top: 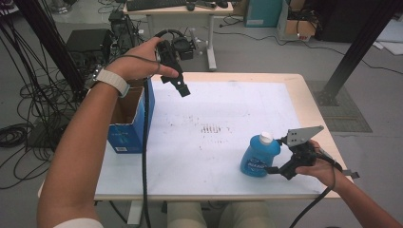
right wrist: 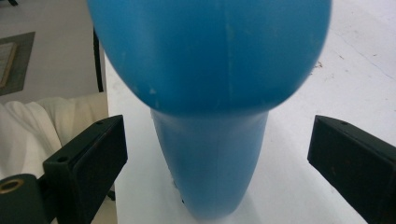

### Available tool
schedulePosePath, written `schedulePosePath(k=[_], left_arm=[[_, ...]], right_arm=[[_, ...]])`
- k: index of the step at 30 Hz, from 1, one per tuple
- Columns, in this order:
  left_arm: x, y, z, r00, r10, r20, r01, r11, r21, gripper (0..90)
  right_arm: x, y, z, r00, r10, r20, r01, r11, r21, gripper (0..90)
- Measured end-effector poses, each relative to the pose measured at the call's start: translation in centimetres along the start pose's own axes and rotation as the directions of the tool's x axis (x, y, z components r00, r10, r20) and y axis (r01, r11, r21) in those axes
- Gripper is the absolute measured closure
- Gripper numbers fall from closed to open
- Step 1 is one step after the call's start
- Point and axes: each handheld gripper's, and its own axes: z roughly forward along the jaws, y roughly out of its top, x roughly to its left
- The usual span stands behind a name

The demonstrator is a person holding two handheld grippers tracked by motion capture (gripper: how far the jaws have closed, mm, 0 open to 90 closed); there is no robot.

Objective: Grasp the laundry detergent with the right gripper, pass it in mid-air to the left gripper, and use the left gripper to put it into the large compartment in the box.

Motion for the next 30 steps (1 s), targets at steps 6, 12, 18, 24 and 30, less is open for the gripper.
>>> schedulePosePath(k=[6, 12, 18, 24, 30], left_arm=[[0.0, -0.1, 0.0, 1.0000, -0.002, -0.001, 0.002, 1.0000, -0.006, 12.2], [0.0, 0.0, 0.0, 1.0000, -0.002, 0.000, 0.002, 1.0000, -0.007, 12.2], [0.0, 0.0, 0.1, 1.0000, -0.001, 0.001, 0.001, 1.0000, -0.006, 12.2], [0.1, 0.0, 0.1, 1.0000, 0.000, 0.001, 0.000, 1.0000, -0.004, 12.2], [0.1, 0.0, 0.1, 1.0000, 0.002, -0.003, -0.002, 1.0000, -0.008, 12.4]], right_arm=[[-0.1, -0.2, 0.3, 1.0000, 0.004, -0.005, -0.004, 1.000, -0.026, 5.9], [0.1, -0.5, 0.6, 0.9999, 0.011, -0.002, -0.011, 0.999, -0.045, 6.5], [0.2, -0.6, 1.0, 0.9998, 0.022, -0.001, -0.022, 0.998, -0.060, 7.0], [0.0, -1.0, 1.3, 0.9999, 0.012, 0.005, -0.011, 0.996, -0.084, 8.0], [0.0, -1.1, 1.7, 0.9999, 0.012, 0.008, -0.011, 0.994, -0.106, 9.5]])
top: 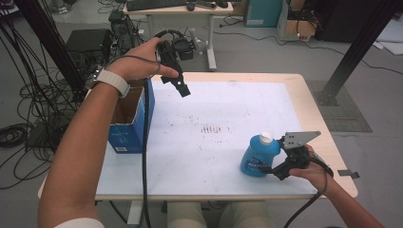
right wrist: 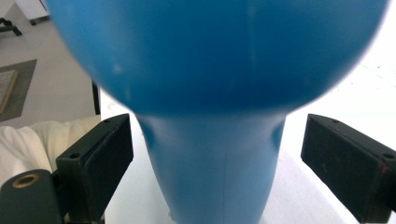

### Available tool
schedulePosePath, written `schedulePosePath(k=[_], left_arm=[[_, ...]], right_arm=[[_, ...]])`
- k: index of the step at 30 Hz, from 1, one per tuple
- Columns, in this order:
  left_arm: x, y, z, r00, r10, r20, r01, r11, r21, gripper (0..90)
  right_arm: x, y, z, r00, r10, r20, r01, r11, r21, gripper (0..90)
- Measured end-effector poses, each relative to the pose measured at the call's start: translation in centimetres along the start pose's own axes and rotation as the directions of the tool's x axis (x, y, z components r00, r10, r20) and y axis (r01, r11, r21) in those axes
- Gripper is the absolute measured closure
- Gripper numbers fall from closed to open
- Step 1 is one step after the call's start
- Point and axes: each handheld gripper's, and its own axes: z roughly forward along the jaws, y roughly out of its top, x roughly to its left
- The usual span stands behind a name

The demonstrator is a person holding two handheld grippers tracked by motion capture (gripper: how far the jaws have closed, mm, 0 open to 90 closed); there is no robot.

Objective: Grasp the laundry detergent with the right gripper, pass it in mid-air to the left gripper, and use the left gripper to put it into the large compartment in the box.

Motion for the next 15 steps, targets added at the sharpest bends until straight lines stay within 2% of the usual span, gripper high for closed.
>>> schedulePosePath(k=[5, 7, 15], left_arm=[[-0.04, -0.05, 0.04, 1.0000, -0.004, 0.000, 0.004, 1.0000, -0.001, 12.4], [-0.05, -0.07, 0.07, 1.0000, -0.007, 0.000, 0.007, 1.0000, 0.001, 12.4], [-0.01, -0.14, 0.15, 0.9999, -0.010, 0.001, 0.010, 0.9999, 0.002, 12.4]], right_arm=[[0.05, -0.14, 0.52, 0.9997, -0.024, -0.003, 0.024, 0.999, -0.036, 12.7], [0.13, -0.19, 0.64, 0.9999, -0.014, -0.004, 0.014, 0.999, -0.049, 13.5], [0.11, -0.63, 1.00, 0.9994, -0.035, 0.000, 0.035, 0.997, -0.071, 21.1]])
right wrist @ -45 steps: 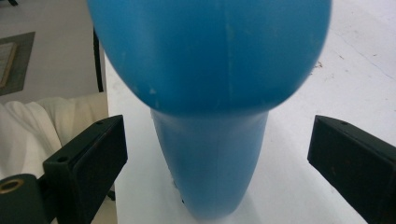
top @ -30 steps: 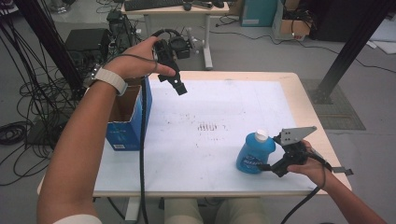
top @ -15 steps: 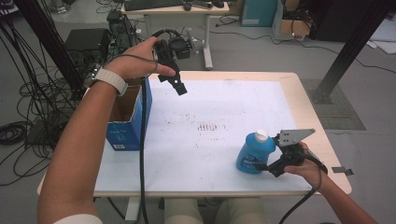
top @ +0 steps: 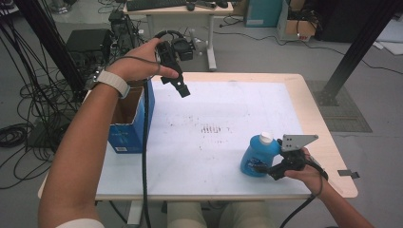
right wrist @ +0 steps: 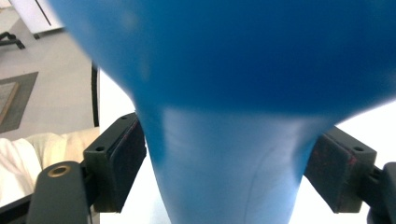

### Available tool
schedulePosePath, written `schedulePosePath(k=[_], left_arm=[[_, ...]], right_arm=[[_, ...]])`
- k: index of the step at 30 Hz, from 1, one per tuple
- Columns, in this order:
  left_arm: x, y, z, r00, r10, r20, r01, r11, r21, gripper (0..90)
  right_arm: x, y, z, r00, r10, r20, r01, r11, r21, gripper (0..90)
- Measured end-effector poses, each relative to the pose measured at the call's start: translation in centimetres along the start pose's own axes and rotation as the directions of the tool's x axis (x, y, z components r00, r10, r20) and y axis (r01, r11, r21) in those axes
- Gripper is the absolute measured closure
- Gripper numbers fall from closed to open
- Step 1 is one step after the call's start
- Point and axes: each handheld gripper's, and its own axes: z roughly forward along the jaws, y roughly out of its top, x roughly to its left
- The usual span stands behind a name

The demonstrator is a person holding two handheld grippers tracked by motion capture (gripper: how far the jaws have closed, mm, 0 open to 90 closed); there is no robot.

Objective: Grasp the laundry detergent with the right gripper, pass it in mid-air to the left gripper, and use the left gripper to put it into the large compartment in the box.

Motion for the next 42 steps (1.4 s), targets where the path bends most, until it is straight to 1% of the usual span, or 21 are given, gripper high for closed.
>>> schedulePosePath(k=[1, 2, 3, 4, 5, 6, 7, 10, 15, 19, 20, 23, 25, 26, 29, 35, 38, 42], left_arm=[[0.00, 0.00, 0.00, 1.0000, 0.000, 0.000, 0.000, 1.0000, 0.000, 12.3], [0.00, 0.02, 0.03, 1.0000, -0.001, 0.002, 0.001, 1.0000, 0.001, 12.4], [0.00, 0.03, 0.06, 1.0000, -0.003, 0.003, 0.003, 1.0000, 0.002, 12.4], [0.00, 0.05, 0.06, 1.0000, -0.001, 0.002, 0.001, 1.0000, 0.003, 12.4], [0.01, 0.05, 0.08, 1.0000, -0.002, 0.002, 0.002, 1.0000, 0.001, 12.3], [0.06, 0.05, 0.08, 1.0000, 0.003, 0.000, -0.003, 1.0000, 0.002, 12.4], [0.05, 0.05, 0.10, 1.0000, 0.003, 0.001, -0.003, 1.0000, 0.002, 12.4], [0.04, 0.03, 0.13, 1.0000, 0.001, 0.002, -0.001, 1.0000, 0.003, 12.5], [0.01, -0.04, 0.13, 1.0000, -0.004, 0.002, 0.004, 1.0000, 0.003, 12.5], [0.02, -0.06, 0.12, 1.0000, -0.005, 0.000, 0.005, 1.0000, 0.002, 12.5], [0.00, -0.07, 0.15, 1.0000, -0.008, 0.001, 0.008, 1.0000, 0.000, 12.5], [0.03, -0.06, 0.14, 1.0000, -0.006, 0.000, 0.006, 1.0000, 0.001, 12.5], [0.05, -0.07, 0.14, 1.0000, -0.005, -0.001, 0.005, 1.0000, 0.000, 12.5], [0.04, -0.09, 0.16, 1.0000, -0.008, -0.001, 0.008, 1.0000, 0.000, 12.5], [0.07, -0.12, 0.15, 1.0000, -0.008, -0.001, 0.008, 1.0000, 0.000, 12.5], [0.05, -0.07, 0.12, 1.0000, -0.005, -0.001, 0.005, 1.0000, 0.001, 12.6], [0.02, -0.09, 0.13, 1.0000, -0.007, -0.002, 0.007, 1.0000, -0.002, 12.6], [0.00, -0.12, 0.11, 1.0000, -0.007, -0.002, 0.007, 1.0000, -0.002, 12.6]], right_arm=[[0.00, 0.00, 0.00, 1.0000, 0.000, 0.000, 0.000, 1.000, 0.000, 21.1], [0.01, -0.06, 0.06, 1.0000, 0.002, -0.003, -0.002, 1.000, -0.010, 24.0], [-0.01, -0.09, 0.13, 1.0000, -0.004, -0.007, 0.004, 1.000, -0.018, 25.0], [0.13, -0.07, 0.16, 0.9999, 0.013, -0.010, -0.013, 1.000, -0.028, 26.1], [0.03, -0.11, 0.11, 1.0000, -0.004, -0.007, 0.003, 1.000, -0.022, 27.1], [0.08, -0.13, 0.11, 1.0000, 0.004, -0.006, -0.004, 1.000, -0.022, 27.1], [0.03, -0.15, 0.15, 1.0000, -0.001, -0.008, 0.001, 1.000, -0.029, 27.8], [0.10, -0.24, 0.24, 0.9999, 0.009, -0.013, -0.010, 0.999, -0.034, 30.4], [0.14, -0.34, 0.35, 0.9998, 0.004, -0.019, -0.005, 0.999, -0.039, 36.3], [0.16, -0.36, 0.47, 0.9999, -0.003, -0.015, 0.002, 0.999, -0.049, 38.8], [0.17, -0.38, 0.42, 0.9998, 0.004, -0.018, -0.005, 0.999, -0.048, 39.3], [0.20, -0.41, 0.39, 0.9999, 0.005, -0.016, -0.005, 0.999, -0.046, 39.7], [0.14, -0.41, 0.45, 0.9999, -0.006, -0.013, 0.005, 0.999, -0.051, 39.8], [0.17, -0.40, 0.39, 0.9998, 0.001, -0.018, -0.002, 0.999, -0.046, 40.0], [0.11, -0.43, 0.43, 0.9998, 0.001, -0.022, -0.002, 0.999, -0.052, 40.1], [0.14, -0.45, 0.44, 0.9999, 0.005, -0.016, -0.006, 0.999, -0.050, 40.2], [0.05, -0.38, 0.41, 0.9997, 0.007, -0.025, -0.008, 0.999, -0.043, 40.2], [0.11, -0.38, 0.42, 0.9999, -0.001, -0.017, 0.000, 0.999, -0.042, 40.3]])
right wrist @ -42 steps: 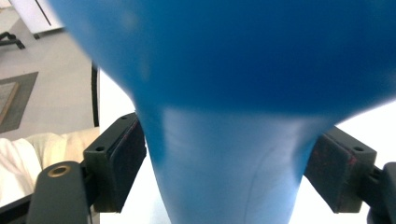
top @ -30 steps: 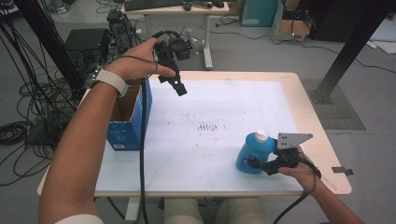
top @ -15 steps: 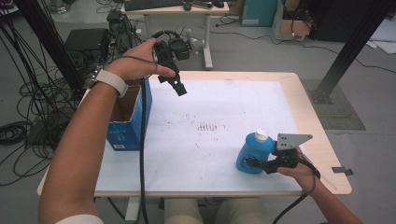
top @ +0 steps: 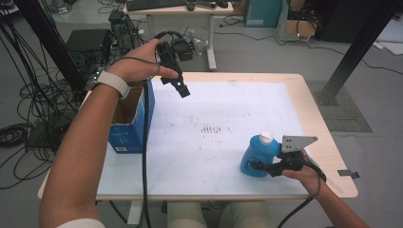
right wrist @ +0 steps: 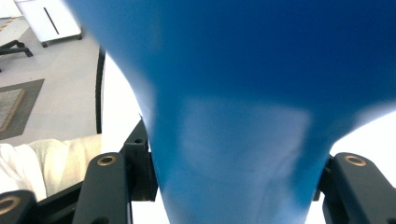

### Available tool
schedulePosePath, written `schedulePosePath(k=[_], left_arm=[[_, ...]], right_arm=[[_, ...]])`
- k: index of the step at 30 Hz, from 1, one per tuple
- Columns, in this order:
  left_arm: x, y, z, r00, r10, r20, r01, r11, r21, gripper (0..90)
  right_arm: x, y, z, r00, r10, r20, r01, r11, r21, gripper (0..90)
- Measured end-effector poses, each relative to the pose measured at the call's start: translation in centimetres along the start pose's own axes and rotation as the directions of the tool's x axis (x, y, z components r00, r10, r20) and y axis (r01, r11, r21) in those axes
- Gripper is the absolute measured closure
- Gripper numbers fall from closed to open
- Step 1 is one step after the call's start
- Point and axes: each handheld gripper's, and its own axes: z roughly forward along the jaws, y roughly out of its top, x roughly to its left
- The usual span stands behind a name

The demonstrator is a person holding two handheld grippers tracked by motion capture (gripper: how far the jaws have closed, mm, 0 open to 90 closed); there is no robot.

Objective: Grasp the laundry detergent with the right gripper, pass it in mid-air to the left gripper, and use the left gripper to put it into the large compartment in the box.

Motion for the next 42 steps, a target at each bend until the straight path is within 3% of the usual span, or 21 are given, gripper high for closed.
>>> schedulePosePath(k=[42], left_arm=[[-0.07, -0.03, -0.07, 1.0000, 0.001, 0.000, -0.001, 1.0000, -0.003, 12.7]], right_arm=[[0.03, 0.03, 0.02, 0.9999, -0.010, 0.005, 0.010, 1.000, 0.001, 42.1]])
